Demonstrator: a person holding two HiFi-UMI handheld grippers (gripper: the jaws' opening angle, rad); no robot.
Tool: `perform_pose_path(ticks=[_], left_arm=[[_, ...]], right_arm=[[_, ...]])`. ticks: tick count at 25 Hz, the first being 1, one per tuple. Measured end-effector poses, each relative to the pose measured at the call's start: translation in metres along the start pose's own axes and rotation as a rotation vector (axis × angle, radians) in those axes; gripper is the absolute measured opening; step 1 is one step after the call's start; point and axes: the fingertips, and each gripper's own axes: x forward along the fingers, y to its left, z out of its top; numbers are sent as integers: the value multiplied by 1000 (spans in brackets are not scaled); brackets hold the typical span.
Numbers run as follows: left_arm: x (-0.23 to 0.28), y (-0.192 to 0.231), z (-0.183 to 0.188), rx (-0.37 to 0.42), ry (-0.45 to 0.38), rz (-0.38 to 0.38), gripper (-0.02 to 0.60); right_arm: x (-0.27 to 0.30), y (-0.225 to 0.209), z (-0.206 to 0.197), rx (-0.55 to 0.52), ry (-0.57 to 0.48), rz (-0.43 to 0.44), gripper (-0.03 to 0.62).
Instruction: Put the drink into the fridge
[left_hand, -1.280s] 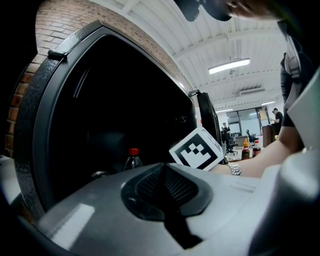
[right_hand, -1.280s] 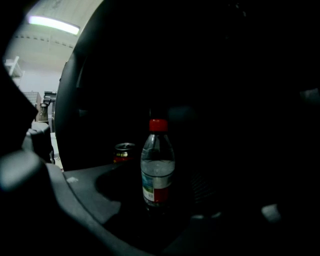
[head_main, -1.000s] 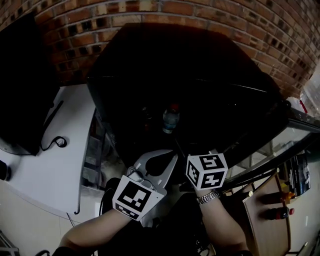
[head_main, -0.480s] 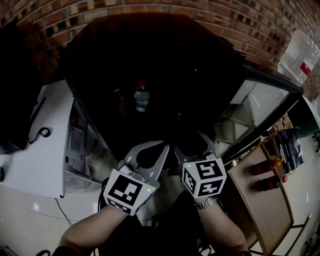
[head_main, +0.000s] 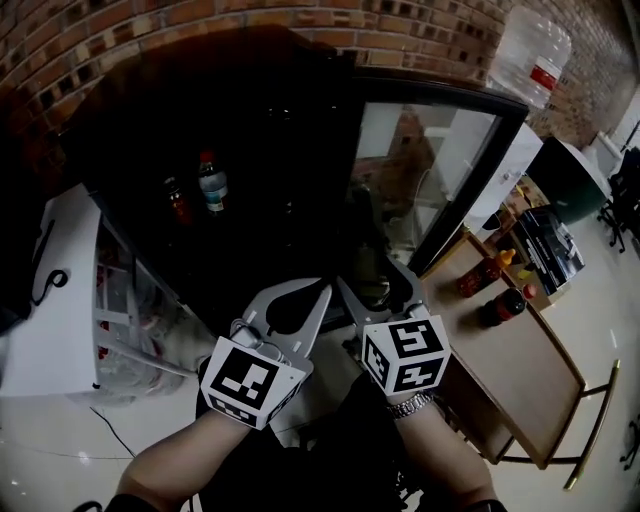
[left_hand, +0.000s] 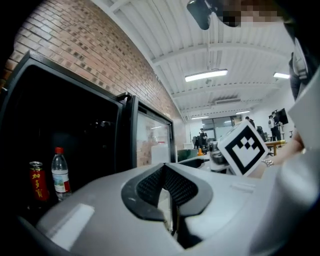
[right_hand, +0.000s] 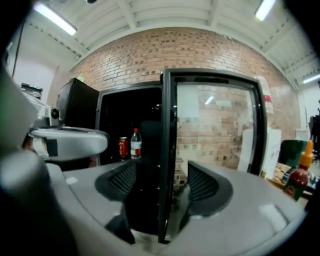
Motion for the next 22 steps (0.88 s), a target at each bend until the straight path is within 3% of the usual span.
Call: perform_pose_path(ticks=[13,22], left_arm=[[70,-120,17,53,-27,-259,5],[110,-182,23,55,-10,-379,5]], right_arm=[[-114,-111,-18,56,-16,-264,318],[-174,-175,-35,103,-9,-414,318]])
